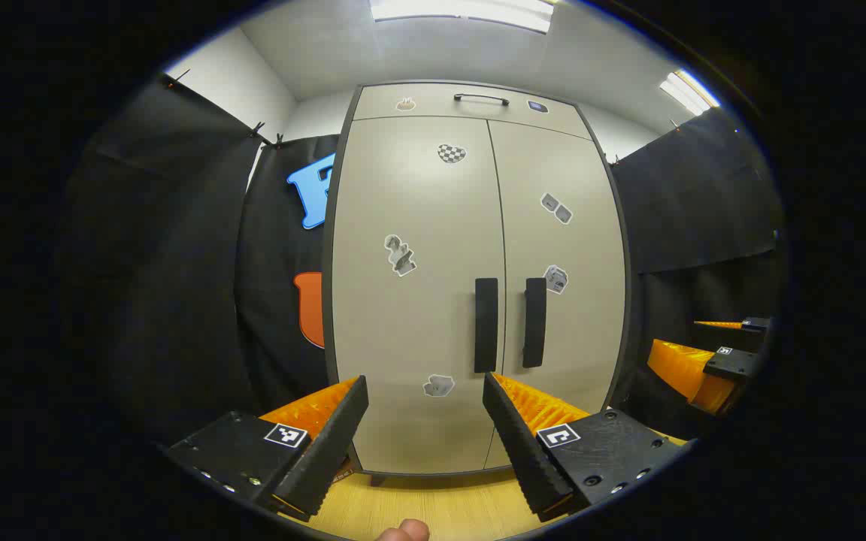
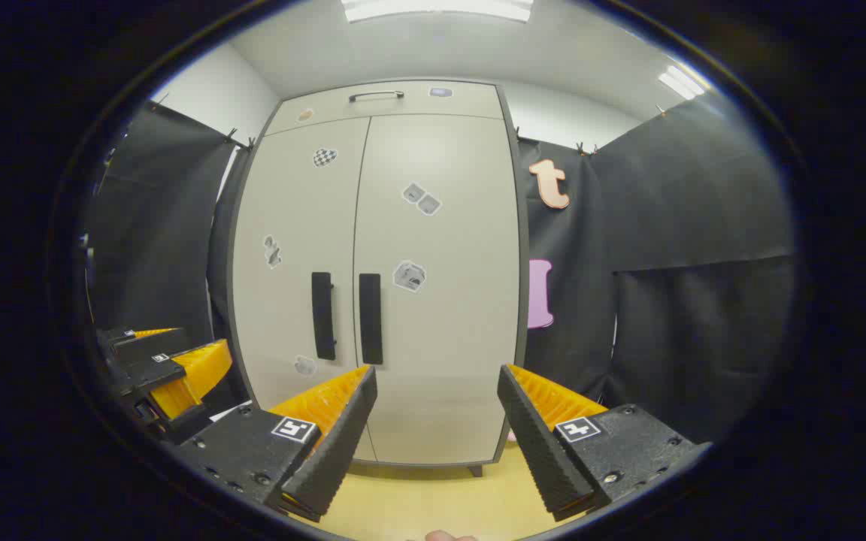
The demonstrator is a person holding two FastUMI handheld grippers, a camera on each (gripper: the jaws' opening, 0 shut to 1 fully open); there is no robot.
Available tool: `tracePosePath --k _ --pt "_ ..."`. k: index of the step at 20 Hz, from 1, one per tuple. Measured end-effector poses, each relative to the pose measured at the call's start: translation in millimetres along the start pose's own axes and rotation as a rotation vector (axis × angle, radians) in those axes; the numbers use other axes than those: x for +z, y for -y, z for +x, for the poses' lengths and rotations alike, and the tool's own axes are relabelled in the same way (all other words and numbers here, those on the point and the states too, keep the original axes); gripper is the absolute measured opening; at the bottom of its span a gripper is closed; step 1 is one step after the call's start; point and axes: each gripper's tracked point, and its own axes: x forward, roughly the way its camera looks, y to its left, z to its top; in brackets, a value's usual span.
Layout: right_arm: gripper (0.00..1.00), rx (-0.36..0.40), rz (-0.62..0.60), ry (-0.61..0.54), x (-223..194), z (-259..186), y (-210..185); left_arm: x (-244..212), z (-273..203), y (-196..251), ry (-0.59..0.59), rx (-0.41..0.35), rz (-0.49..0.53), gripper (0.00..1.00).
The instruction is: Open the right door of the double-door shoe cabinet with the right hand, and open the left door with the left hand.
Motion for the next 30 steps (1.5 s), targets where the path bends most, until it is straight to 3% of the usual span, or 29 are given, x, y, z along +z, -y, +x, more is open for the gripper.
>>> tracePosePath --k 13,17,22,24,30 --pt "1.00 -0.030 0.040 -0.030 -15.8 14.0 10.6 1.6 5.4 1.6 0.015 -0.002 -0.020 0.95" --pt "1.00 0.009 0.059 -0.023 -14.9 22.4 -4.1 1.6 3.8 -3.6 0.016 0.006 -0.023 0.95" --pt "1.00 0.067 0.035 -0.018 -6.6 65.2 -36.0 -8.9 -7.9 -7.2 -0.003 -0.003 -0.049 0.95" --pt "1.00 0.058 0.024 0.006 -0.1 89.1 -43.5 -12.0 -13.3 -10.8 -0.001 -0.002 -0.053 0.95" --pt "1.00 0.094 0.062 -0.070 0.4 157.5 -72.6 -23.7 -27.7 -32.7 -0.021 0.042 0.006 0.95"
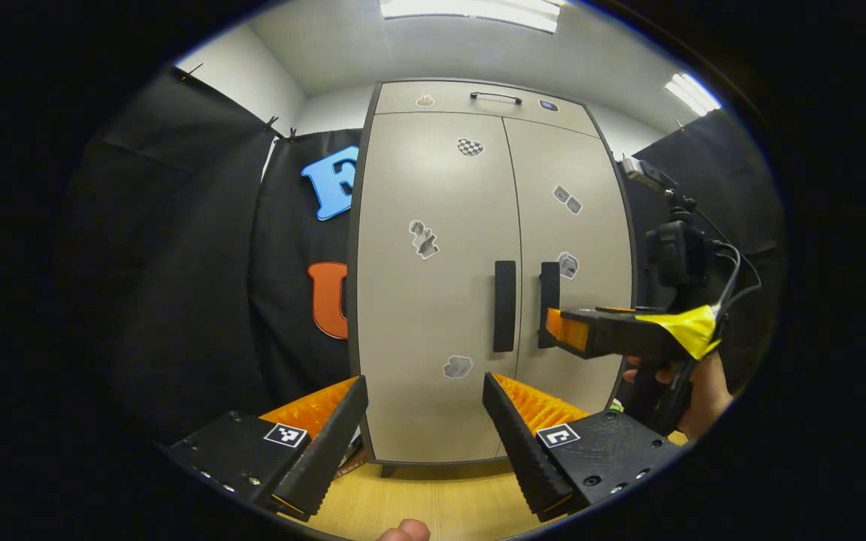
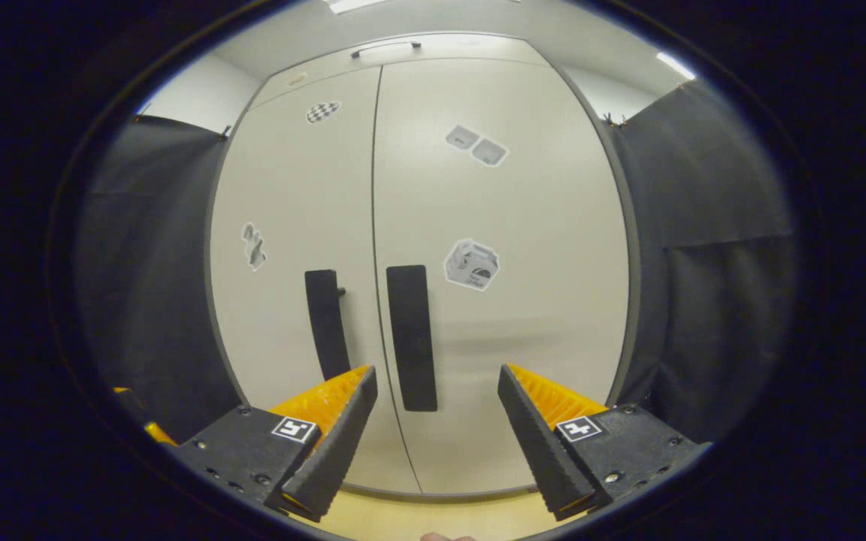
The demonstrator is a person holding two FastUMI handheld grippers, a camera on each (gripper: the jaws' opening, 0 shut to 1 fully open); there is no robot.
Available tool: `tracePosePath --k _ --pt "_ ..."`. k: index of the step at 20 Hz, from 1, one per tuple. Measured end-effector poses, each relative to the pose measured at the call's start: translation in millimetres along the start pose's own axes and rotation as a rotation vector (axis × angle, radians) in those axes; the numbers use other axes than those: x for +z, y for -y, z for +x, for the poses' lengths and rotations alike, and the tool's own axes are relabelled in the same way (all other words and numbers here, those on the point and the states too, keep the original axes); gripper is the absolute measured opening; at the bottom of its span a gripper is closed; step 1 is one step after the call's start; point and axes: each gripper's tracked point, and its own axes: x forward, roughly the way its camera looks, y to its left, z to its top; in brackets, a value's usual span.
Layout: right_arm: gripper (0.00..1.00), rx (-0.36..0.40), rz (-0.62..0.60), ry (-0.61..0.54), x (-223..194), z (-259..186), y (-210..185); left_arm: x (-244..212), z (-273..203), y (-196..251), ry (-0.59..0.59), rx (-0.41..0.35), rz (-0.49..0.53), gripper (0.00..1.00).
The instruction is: Open the right door of the double-door shoe cabinet with the right hand, and open the left door with the left hand.
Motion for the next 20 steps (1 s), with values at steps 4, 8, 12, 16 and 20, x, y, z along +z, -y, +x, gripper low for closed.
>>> tracePosePath --k 4,8,12,16,20 --pt "0.99 -0.024 0.014 -0.017 6.4 29.1 1.5 -4.7 -3.6 -13.4 -0.014 0.007 -0.007 0.95" --pt "1.00 -0.047 -0.017 -0.003 10.3 41.3 3.0 -6.1 -0.8 -26.7 -0.019 0.022 -0.005 0.95" --pt "0.98 -0.067 -0.023 0.006 10.7 45.4 2.6 -7.6 2.9 -29.4 -0.026 0.014 -0.006 0.95" --pt "0.99 -0.069 -0.022 0.007 10.8 45.3 2.6 -6.7 5.7 -29.0 -0.020 -0.002 -0.011 0.95" --pt "0.95 -0.068 -0.029 0.002 9.5 45.3 -0.1 -7.6 7.9 -29.5 -0.019 -0.008 -0.015 0.95"
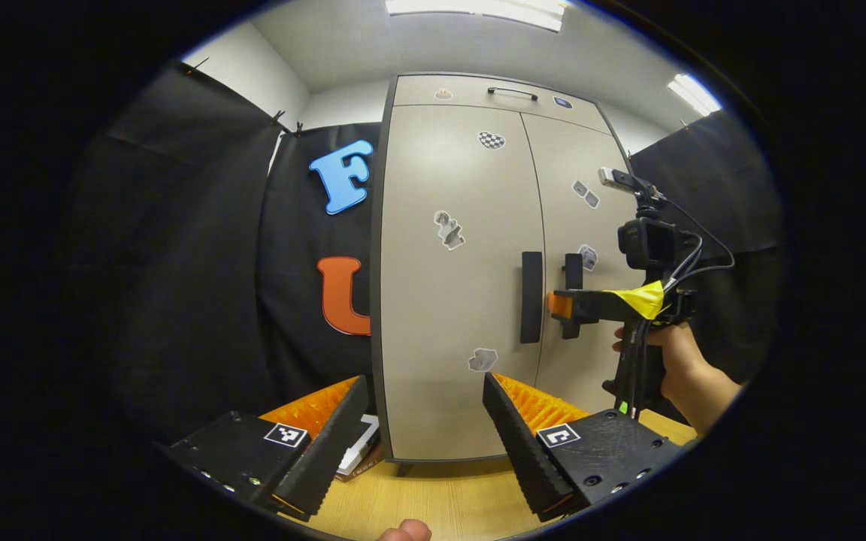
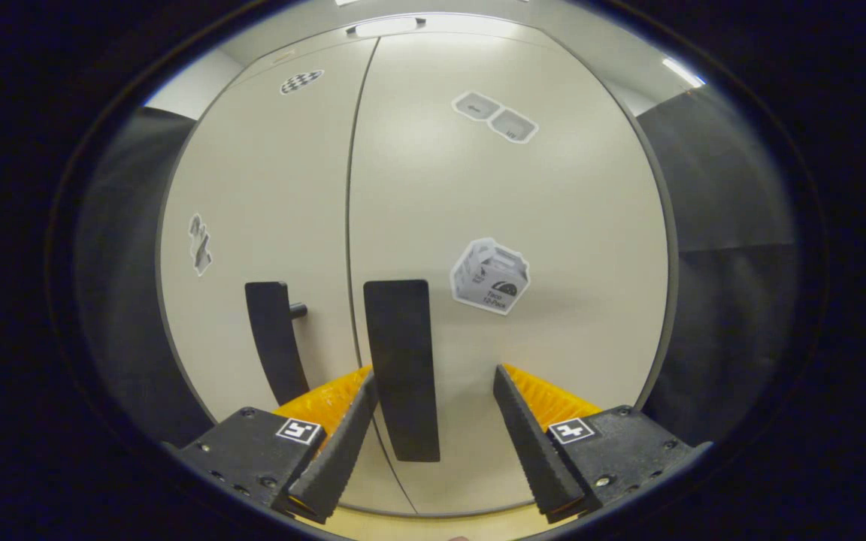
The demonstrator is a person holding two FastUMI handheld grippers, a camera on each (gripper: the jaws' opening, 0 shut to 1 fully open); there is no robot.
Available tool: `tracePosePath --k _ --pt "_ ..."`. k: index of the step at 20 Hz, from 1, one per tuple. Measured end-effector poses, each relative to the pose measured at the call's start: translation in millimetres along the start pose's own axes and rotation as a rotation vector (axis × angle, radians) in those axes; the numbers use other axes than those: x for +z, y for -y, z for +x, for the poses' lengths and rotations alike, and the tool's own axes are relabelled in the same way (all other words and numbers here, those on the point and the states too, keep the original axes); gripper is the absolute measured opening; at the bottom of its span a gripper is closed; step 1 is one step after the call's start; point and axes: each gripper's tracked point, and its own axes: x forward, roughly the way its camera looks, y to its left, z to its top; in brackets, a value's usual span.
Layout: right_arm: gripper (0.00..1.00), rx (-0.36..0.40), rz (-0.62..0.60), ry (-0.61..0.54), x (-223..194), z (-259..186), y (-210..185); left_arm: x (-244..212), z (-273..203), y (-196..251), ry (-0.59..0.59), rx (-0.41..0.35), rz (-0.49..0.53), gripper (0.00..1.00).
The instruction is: Open the right door of the double-door shoe cabinet with the right hand, and open the left door with the left hand.
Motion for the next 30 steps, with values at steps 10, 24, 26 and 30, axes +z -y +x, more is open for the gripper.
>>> tracePosePath --k 10,24,26,30 --pt "0.14 0.006 -0.012 0.038 0.0 1.1 -10.4 -4.7 1.0 -2.9 -0.002 -0.004 -0.025 0.95" --pt "0.08 0.107 -0.016 0.011 -4.0 -39.9 -11.9 5.3 -24.5 10.8 0.014 0.015 -0.003 0.95" --pt "0.09 0.125 -0.025 0.007 -2.6 -49.2 -8.7 6.8 -30.7 16.0 0.015 0.021 -0.002 0.95" --pt "0.09 0.147 -0.026 0.003 -1.7 -63.1 -1.3 9.8 -39.7 31.1 0.021 0.021 0.001 0.95"
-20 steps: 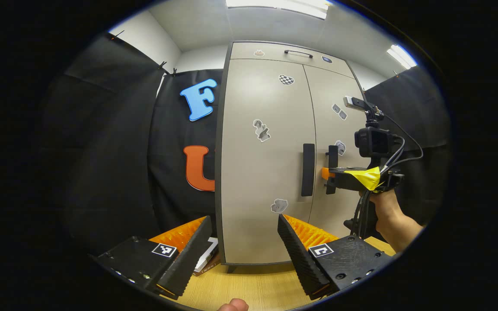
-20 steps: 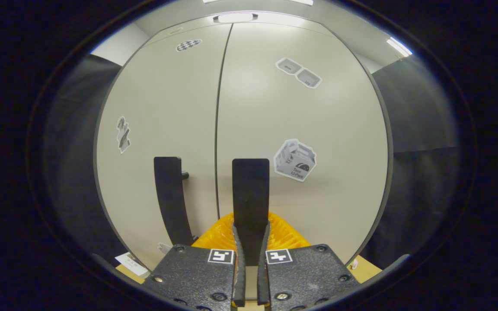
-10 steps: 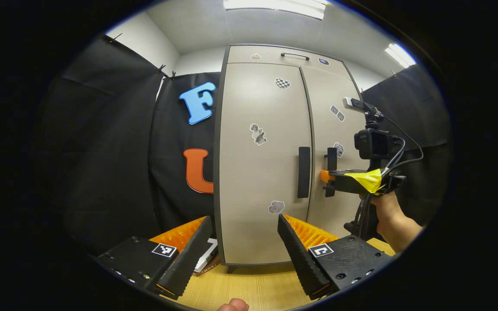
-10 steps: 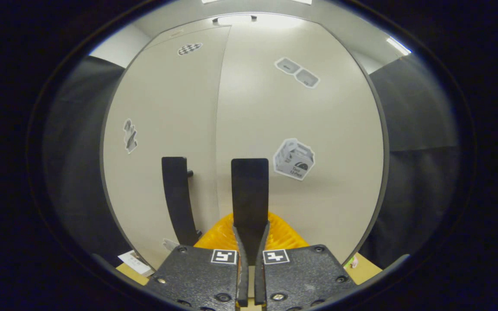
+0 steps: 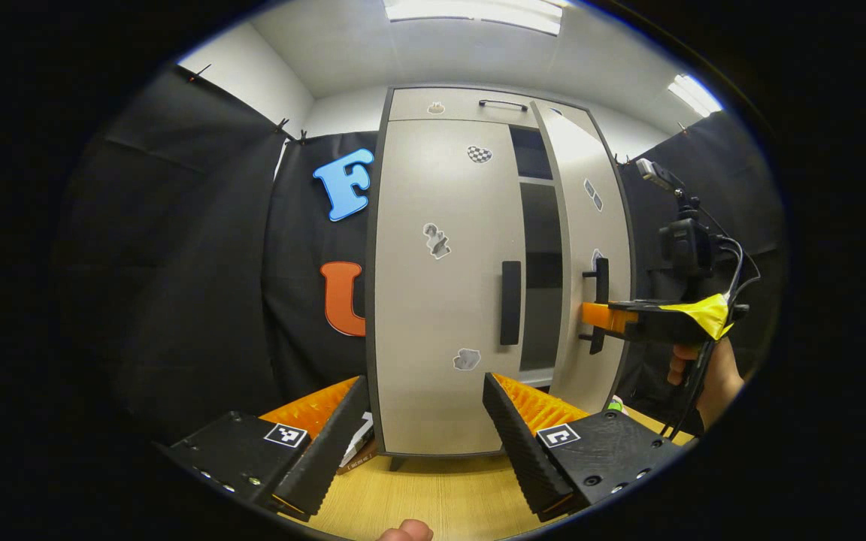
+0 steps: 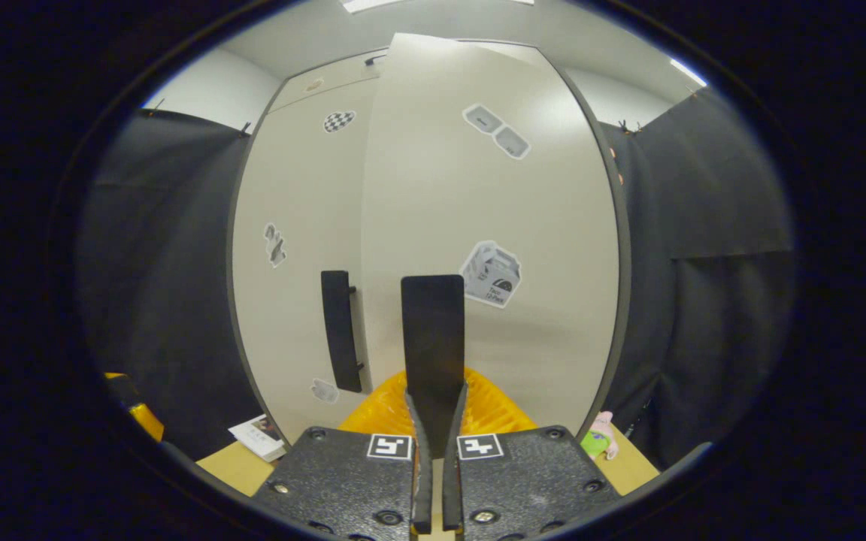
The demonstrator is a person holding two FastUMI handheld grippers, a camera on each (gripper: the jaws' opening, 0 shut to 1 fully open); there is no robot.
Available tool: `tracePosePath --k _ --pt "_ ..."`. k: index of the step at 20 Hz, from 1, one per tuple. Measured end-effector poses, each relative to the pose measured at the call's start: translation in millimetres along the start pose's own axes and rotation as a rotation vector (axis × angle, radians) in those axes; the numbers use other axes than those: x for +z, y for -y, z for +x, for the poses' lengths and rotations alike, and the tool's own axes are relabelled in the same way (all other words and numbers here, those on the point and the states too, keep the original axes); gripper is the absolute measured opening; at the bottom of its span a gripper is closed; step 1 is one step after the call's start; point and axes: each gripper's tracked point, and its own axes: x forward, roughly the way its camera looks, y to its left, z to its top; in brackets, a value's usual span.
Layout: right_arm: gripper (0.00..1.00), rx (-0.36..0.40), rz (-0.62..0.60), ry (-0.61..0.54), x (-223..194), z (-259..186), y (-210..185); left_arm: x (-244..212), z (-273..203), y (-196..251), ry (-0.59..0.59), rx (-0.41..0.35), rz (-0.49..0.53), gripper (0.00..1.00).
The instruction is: Open the right door of the double-door shoe cabinet with the right hand, and open the left door with the left hand.
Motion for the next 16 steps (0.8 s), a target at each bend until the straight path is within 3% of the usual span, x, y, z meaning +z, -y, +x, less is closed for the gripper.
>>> tracePosePath --k 8,16 --pt "0.08 0.038 -0.016 0.003 4.3 -22.7 16.7 2.2 -8.1 33.5 0.010 0.006 0.011 0.95" --pt "0.08 0.014 -0.024 0.002 6.2 -39.1 41.9 5.6 -7.0 68.5 0.016 -0.019 0.008 0.95"
